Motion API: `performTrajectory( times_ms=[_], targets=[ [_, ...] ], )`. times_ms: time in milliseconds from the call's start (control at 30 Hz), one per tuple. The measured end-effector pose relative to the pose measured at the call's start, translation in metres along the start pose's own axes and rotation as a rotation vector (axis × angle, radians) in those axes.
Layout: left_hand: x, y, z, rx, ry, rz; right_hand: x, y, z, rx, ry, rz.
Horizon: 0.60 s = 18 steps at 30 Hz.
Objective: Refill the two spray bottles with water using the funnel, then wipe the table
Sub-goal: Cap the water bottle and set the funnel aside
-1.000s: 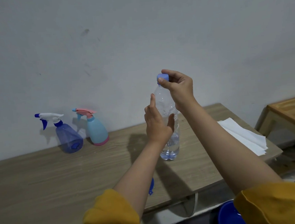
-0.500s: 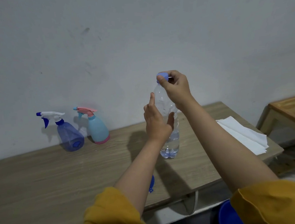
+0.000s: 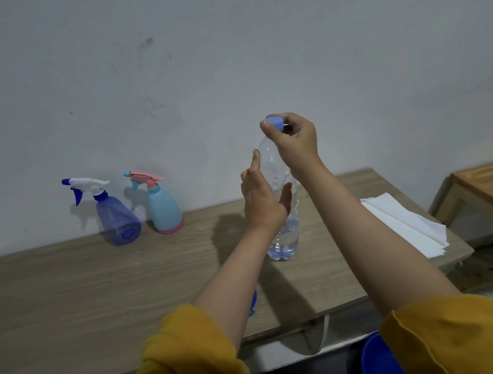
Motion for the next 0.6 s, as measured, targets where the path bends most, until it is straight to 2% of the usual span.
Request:
performTrajectory(
  times_ms=[200,300,433,600],
  targets=[
    [-0.002,-0.002,0.001,0.032,-0.040,-0.040,0.005,-0.001,0.003,0.050,-0.037,0.018],
    [0.001,-0.009,-0.004,0.091,-0.056,-0.142,0.020,-0.001,0.018,0.096,-0.056,0.014],
    [0.040,-0.020,-0.038,0.154,-0.227,-0.304,0.035,-0.001,0.030,0.150,-0.084,0.020],
    [0.107,-0.041,-0.100,-0.063,-0.460,-0.376,0.062,-0.007,0.065,0.131,0.084,-0.041]
  ],
)
Point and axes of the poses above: each hand's wrist, its own x-axis away from the middle knuckle, its own y-axis out of the palm, z = x × y, the point moved 5 cm from there along -x, towards the middle knuckle, and after that the axes turned 8 degrees about -z, right-handed, at the moved point
